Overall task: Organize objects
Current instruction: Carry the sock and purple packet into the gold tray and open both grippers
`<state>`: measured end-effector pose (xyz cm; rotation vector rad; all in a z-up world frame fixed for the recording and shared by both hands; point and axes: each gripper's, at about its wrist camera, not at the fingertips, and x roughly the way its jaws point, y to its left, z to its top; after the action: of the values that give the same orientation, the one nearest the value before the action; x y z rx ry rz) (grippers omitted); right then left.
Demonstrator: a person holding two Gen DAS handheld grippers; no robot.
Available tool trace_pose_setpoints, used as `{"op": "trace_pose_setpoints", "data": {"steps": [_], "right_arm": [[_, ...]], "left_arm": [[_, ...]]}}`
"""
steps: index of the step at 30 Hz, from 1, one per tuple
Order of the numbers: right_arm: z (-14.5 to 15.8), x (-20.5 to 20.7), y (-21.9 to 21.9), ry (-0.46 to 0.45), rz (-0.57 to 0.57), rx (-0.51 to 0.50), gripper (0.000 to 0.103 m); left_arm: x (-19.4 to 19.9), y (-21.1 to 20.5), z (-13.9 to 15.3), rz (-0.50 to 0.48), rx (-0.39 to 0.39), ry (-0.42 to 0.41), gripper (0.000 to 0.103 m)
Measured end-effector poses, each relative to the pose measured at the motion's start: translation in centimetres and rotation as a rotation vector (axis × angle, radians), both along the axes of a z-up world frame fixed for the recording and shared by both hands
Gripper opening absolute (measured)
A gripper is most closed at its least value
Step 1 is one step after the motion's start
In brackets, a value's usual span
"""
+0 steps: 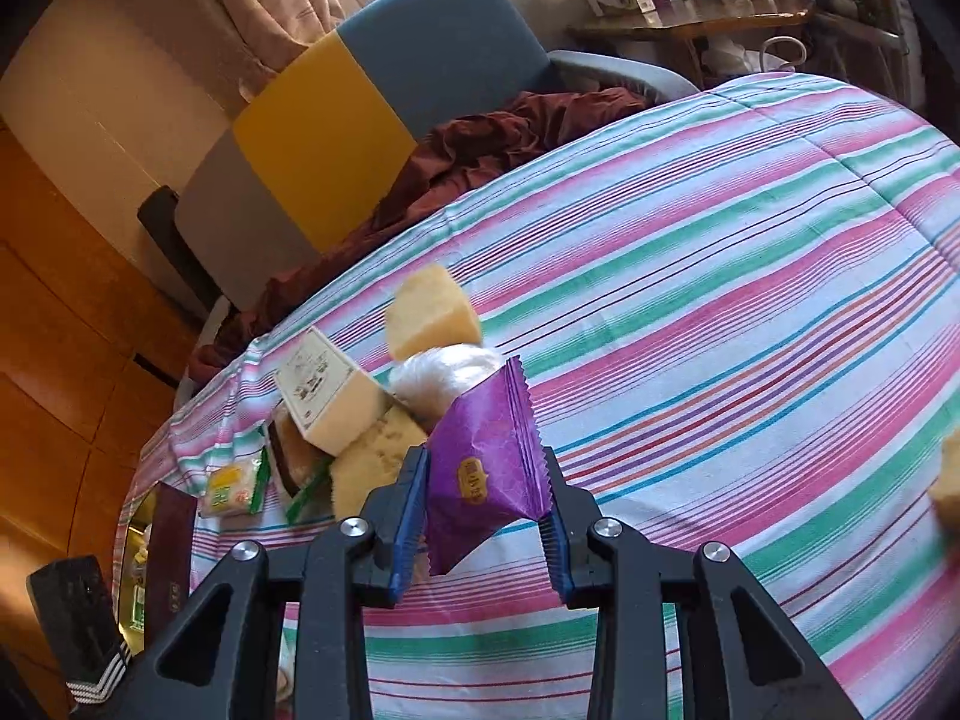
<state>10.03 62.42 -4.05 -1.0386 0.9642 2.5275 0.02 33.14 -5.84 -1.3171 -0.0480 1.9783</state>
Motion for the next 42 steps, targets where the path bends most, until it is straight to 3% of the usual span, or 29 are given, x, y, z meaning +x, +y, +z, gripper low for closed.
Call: {"op": "trace_pose_setpoints", "data": {"steps": [4,10,14,23,29,34,42], "right_arm": [[-0.3,-0.4,-1.8,0.003,0.044,-0.005,0.035],[0.3,-0.4,-5.2,0.050,0.125,0.038,0.032],[-0.1,0.1,-7.7,0.033,0.168,0.091,0.031],[-2.2,2.0,-10.9,0.060,0.154,-0.087,0.031],[-2.6,1.6,-13.6,0.065,0.166,-0.132,0.031],[-2.3,0.5,-15.7,0.065,0.193,-0.128,0.031],[-0.2,-1.4,-19.2,0.083,0.255,-0.112,0.031]], "left_arm": [[0.4,-1.6,0.3,0.008,0.027,-0.019,0.061],[1.2,-4.0,2.1,0.002,0.067,0.016,0.061],[1.6,-5.7,3.4,0.006,0.095,0.037,0.061],[1.0,-10.6,5.6,0.067,0.169,0.052,0.061],[-0.5,-15.4,6.1,0.168,0.194,0.075,0.061],[-2.5,-20.0,5.4,0.273,0.173,0.071,0.061],[-6.7,-25.7,2.8,0.387,0.010,0.041,0.061]]}}
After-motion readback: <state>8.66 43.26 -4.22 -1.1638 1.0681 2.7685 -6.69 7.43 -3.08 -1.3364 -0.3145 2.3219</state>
